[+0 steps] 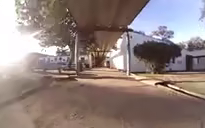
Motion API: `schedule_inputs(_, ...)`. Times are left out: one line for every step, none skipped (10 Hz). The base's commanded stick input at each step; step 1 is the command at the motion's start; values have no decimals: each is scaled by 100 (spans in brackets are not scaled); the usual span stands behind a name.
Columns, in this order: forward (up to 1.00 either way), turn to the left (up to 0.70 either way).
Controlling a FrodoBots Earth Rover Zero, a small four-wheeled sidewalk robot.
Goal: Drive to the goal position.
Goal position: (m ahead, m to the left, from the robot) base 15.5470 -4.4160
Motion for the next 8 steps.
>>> schedule_inputs(70,0)
schedule_inputs(70,0)
schedule_inputs(70,0)
schedule_inputs(70,0)
schedule_inputs(70,0)
schedule_inputs(70,0)
schedule_inputs(70,0)
schedule_inputs(70,0)
